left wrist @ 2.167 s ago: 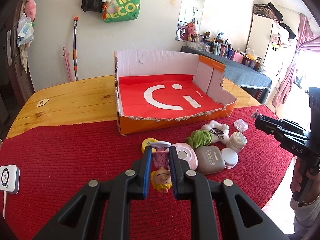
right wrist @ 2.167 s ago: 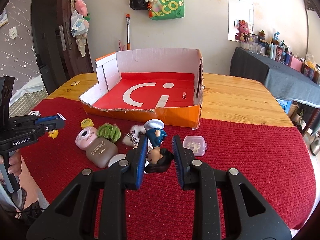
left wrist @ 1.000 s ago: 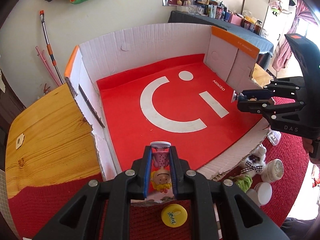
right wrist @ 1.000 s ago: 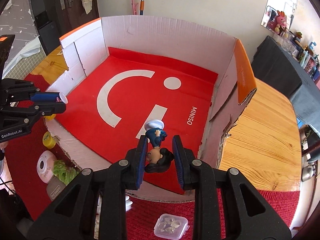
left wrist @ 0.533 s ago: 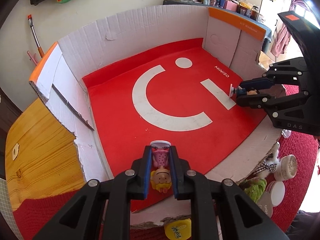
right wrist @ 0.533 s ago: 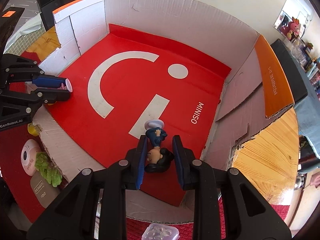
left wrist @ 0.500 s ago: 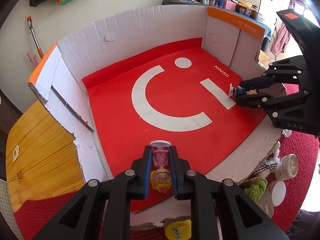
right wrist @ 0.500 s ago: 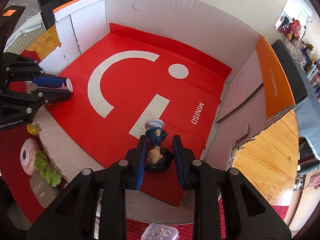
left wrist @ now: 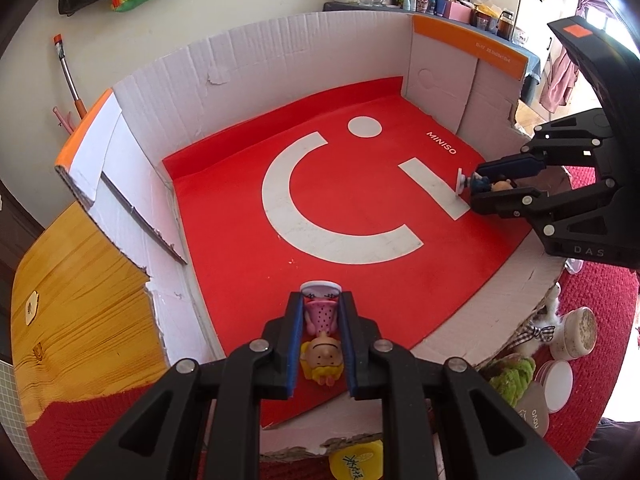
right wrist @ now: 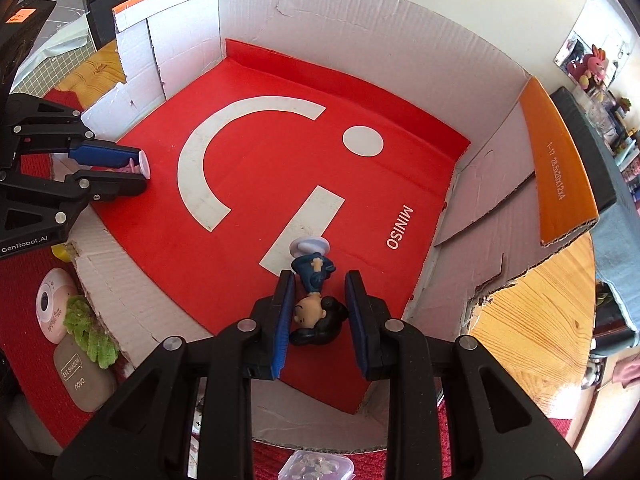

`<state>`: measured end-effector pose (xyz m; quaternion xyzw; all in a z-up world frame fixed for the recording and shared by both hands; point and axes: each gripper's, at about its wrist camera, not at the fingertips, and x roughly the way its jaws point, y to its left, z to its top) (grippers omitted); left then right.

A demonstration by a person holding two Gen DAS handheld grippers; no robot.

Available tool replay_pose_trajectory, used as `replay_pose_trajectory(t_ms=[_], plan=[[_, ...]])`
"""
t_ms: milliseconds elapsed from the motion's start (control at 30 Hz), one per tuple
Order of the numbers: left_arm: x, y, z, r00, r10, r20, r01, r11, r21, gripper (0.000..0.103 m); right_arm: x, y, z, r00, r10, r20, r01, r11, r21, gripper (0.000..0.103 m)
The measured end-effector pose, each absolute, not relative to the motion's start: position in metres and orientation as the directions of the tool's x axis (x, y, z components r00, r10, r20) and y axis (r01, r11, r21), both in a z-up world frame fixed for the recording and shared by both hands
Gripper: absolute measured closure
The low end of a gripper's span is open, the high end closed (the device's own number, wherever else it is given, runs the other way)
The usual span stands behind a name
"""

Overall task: Organize objects
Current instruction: 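Lift both figurines and carry them over the orange box's red floor, then open the left tool to drop the girl figurine while the right releases the boy figurine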

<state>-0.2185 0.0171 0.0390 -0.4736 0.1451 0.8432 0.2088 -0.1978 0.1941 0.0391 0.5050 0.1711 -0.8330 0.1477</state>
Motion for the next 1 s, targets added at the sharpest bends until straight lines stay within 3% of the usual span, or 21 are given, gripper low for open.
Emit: replay_pose_trajectory(t_ms=[567,833,1000], plan=[[-0.219,0.017,0.039,-0.463,0.218,-0.859,-0.493,-0.869,0.045,0.084,-0.188,0.199,0.04,-0.435,-0.067,-0.898,0.426,-0.894,-0.139,0.078],[-0.219,0.021,0.04,-0.458,0.228,-0.859,-0.507,-0.861,0.041,0.072,-0.19,0.198,0.04,-0.435,-0.067,-0.898,0.426,-0.894,-0.14,0.077],[-0.22,0.022,0.041,-0.456,0.231,-0.86,-0.505,-0.862,0.036,0.07,-0.193,0.197,0.04,-0.437,-0.063,-0.897,0.424,-0.894,-0.144,0.076]])
